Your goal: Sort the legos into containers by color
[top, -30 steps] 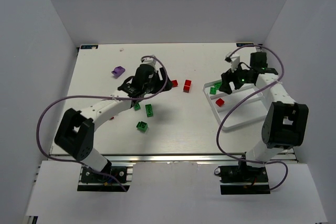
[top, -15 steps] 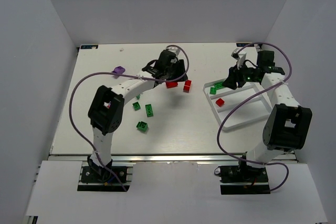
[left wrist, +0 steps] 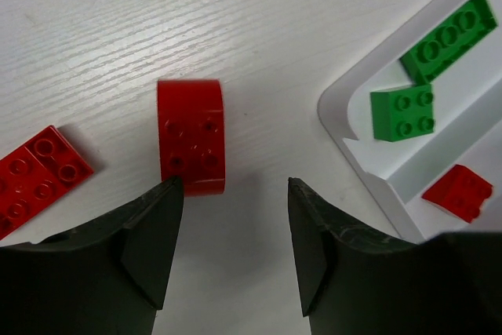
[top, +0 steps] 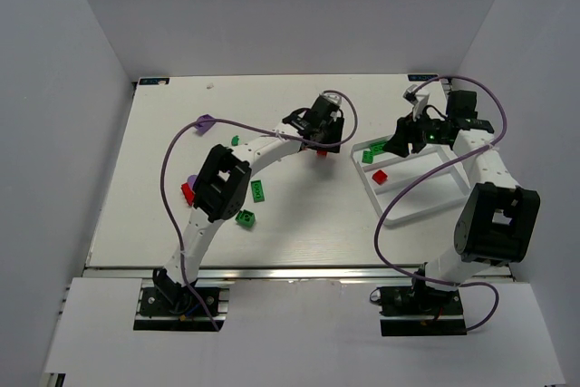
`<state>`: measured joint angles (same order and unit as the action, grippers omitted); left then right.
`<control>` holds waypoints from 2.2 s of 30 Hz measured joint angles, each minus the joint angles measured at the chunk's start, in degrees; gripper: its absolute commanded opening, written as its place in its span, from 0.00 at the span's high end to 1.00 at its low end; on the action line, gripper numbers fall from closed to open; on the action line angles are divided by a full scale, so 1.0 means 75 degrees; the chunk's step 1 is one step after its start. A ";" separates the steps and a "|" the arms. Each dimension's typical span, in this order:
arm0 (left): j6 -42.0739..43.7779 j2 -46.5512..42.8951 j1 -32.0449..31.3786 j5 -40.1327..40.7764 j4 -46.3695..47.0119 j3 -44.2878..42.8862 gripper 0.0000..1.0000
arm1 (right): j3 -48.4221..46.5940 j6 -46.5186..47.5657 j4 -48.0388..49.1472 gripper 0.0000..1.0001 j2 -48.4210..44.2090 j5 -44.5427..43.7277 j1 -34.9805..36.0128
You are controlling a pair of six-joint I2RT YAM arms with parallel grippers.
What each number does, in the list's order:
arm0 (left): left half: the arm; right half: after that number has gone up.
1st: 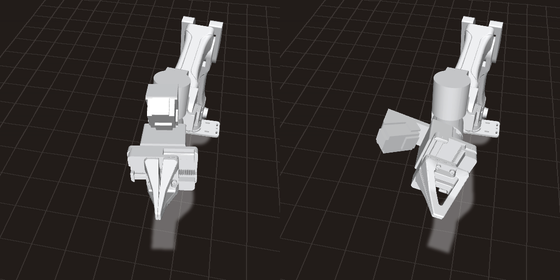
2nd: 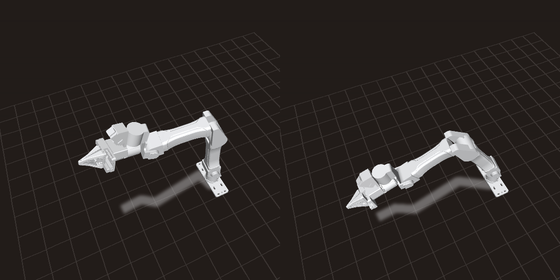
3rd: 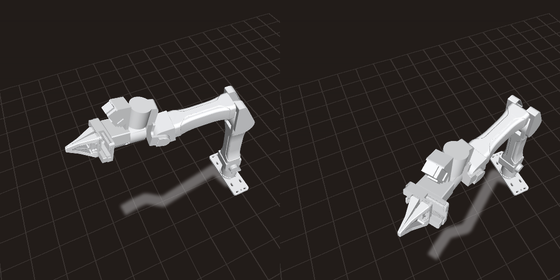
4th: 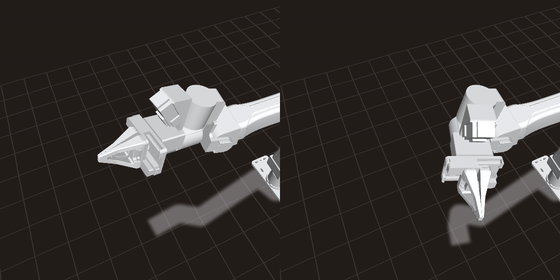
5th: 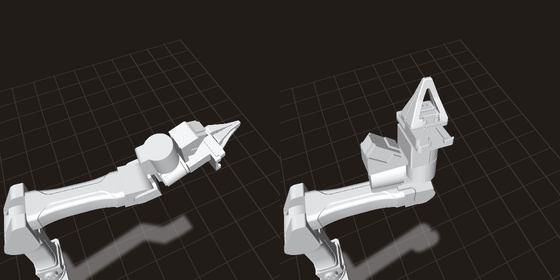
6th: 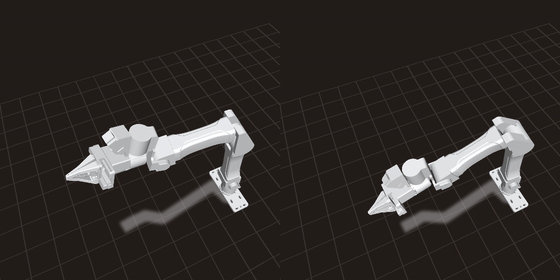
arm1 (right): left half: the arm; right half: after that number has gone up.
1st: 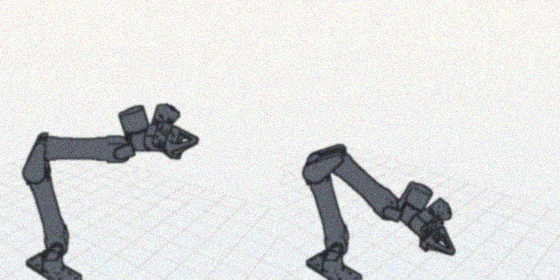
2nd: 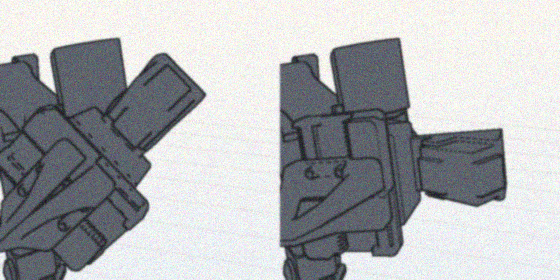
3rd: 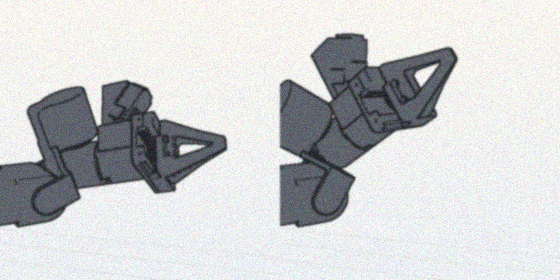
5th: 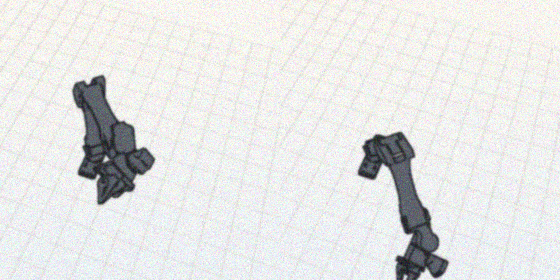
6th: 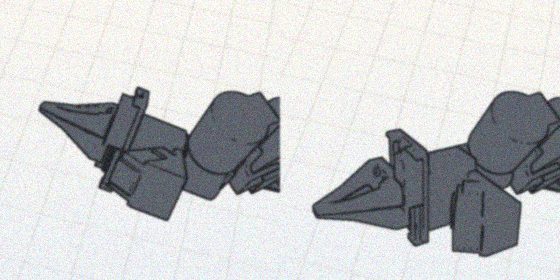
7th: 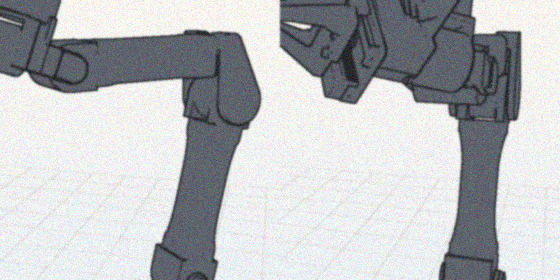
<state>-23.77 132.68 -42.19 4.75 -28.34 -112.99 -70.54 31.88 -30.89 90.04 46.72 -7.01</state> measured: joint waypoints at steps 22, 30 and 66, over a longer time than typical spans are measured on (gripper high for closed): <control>0.0836 0.0519 -0.0254 0.1268 -0.0213 -0.0606 0.28 | 0.0195 -0.0149 0.0184 0.38 0.0000 0.0137 -0.0102; 0.1204 0.1046 -0.0256 0.1288 -0.0221 -0.0755 0.32 | 0.0198 -0.0198 0.0201 0.38 -0.0003 0.0140 -0.0111; -0.0012 -0.1451 -0.0944 -0.3042 0.3879 0.2538 0.89 | 0.0198 -0.0930 0.0775 0.74 -0.0452 -0.0006 -0.0641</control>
<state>-23.86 121.80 -49.28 -18.06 0.75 -93.95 -69.06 24.91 -25.08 86.65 46.68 -11.81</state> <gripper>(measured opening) 0.469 0.245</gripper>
